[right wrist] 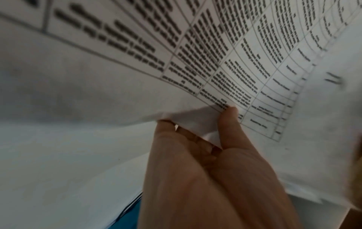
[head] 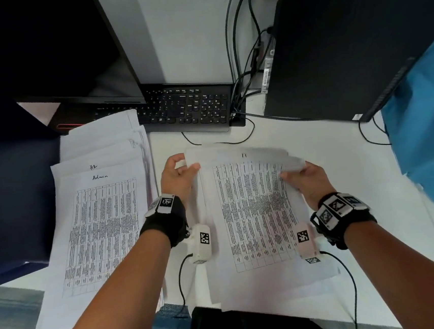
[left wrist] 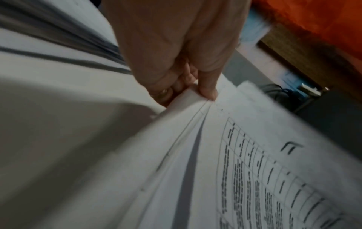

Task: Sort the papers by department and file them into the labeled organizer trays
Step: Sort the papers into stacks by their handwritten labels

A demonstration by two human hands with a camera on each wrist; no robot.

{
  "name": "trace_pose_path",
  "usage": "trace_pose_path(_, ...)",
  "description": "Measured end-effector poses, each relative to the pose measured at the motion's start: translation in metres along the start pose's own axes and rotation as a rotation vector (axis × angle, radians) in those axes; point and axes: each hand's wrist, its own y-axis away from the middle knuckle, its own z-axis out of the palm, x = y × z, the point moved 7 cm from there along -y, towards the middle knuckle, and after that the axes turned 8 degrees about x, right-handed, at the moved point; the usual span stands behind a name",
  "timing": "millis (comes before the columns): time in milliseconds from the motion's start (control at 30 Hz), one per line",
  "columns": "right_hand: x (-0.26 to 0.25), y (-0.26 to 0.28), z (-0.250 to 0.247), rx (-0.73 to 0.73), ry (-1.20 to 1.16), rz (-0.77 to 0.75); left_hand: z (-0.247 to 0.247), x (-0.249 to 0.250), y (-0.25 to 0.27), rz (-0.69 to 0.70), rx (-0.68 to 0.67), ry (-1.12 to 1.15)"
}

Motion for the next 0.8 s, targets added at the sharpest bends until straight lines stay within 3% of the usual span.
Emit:
trace_pose_path(133,-0.005,0.01,0.007,-0.034,0.08,-0.073,-0.008,0.019,0.001,0.17,0.035,-0.063)
trace_pose_path(200,-0.004,0.013,0.008,-0.044,0.085,-0.082,-0.011,0.022,0.001,0.191,0.029,-0.052)
trace_pose_path(267,-0.003,0.012,0.007,-0.034,0.052,-0.071,-0.009,0.015,0.003,0.154,-0.028,-0.043)
trace_pose_path(433,-0.005,0.013,0.012,-0.007,0.069,-0.055,0.0,-0.015,0.024,-0.133,-0.254,-0.107)
trace_pose_path(567,0.0,0.012,0.034,-0.095,0.097,0.017,0.007,-0.016,0.033,-0.118,-0.313,-0.167)
trace_pose_path(667,0.01,0.012,0.043,-0.128,0.237,0.105,0.001,-0.001,0.034,-0.04,-0.22,-0.155)
trace_pose_path(800,0.006,0.019,0.049,-0.139,0.171,0.164,-0.016,0.024,0.029,0.027,-0.045,-0.042)
